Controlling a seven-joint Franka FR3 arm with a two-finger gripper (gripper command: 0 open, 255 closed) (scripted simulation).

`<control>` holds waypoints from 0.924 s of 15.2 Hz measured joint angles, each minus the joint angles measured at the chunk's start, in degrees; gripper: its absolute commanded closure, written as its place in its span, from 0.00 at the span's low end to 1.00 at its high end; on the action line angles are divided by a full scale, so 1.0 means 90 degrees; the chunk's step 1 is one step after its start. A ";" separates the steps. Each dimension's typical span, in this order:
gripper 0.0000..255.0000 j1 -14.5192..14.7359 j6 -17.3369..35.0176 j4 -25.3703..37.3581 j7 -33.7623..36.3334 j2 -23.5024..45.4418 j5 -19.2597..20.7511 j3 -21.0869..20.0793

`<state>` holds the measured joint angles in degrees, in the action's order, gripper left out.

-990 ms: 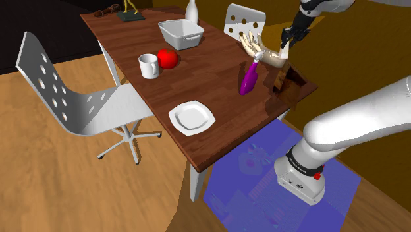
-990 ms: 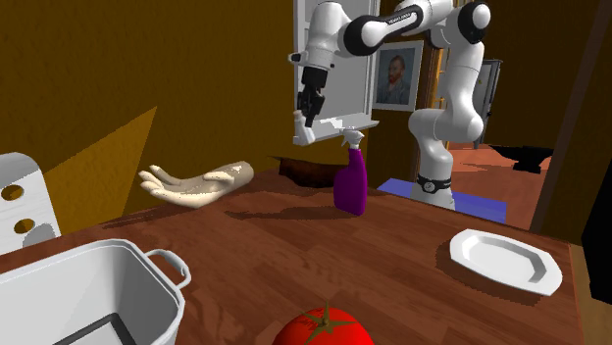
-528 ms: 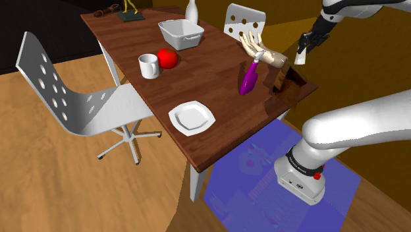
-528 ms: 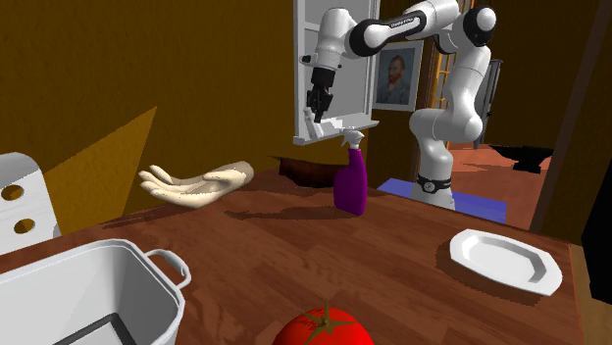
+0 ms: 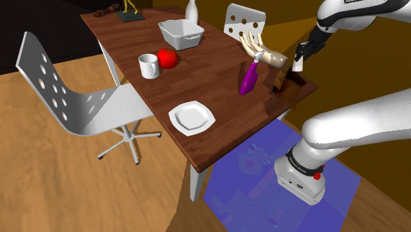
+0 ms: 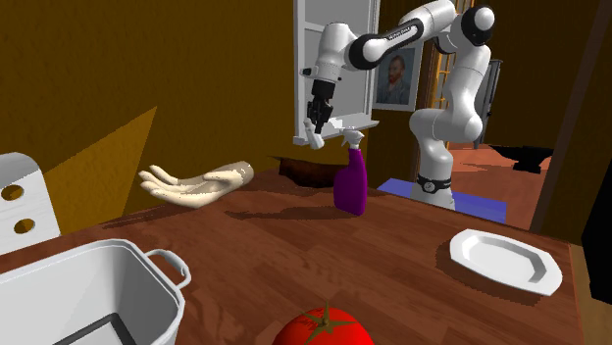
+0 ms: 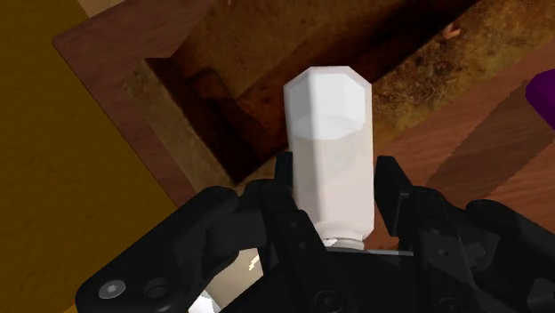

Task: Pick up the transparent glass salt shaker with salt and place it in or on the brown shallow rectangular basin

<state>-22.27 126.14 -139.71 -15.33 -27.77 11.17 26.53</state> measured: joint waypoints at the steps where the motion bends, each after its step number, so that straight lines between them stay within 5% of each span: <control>1: 1.00 0.0003 0.0083 -0.0051 -0.0007 0.0032 0.0000 0.0019; 13: 1.00 0.0010 0.0742 -0.0485 -0.0053 0.0258 0.0014 0.0159; 14: 0.00 0.0010 0.0743 -0.0486 -0.0053 0.0259 0.0014 0.0160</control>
<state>-22.19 132.83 -144.09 -15.81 -25.45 11.29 27.97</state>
